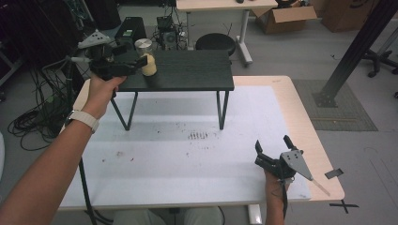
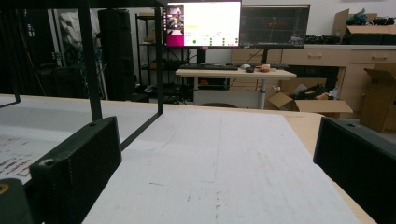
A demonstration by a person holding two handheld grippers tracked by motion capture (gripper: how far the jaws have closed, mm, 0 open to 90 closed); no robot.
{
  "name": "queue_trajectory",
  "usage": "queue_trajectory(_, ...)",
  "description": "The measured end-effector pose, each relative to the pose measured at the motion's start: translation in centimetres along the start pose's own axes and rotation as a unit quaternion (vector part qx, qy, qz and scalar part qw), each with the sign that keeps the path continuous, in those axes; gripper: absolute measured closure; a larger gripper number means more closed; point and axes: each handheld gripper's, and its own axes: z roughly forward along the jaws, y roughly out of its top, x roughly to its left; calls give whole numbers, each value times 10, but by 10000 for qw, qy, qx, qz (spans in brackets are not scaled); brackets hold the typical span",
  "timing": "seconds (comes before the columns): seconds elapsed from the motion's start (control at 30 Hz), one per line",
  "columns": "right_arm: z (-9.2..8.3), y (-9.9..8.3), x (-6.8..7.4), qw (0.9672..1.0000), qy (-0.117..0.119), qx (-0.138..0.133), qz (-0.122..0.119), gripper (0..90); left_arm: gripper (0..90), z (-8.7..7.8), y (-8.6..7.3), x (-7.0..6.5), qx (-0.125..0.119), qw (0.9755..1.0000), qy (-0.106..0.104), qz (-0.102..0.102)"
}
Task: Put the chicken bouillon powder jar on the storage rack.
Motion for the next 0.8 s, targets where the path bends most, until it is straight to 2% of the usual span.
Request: queue_trajectory(0.8, 0, 0, 0, 10000, 0, -5, -8, 5, 3, -37, -20, -22, -134, 9998, -130, 42)
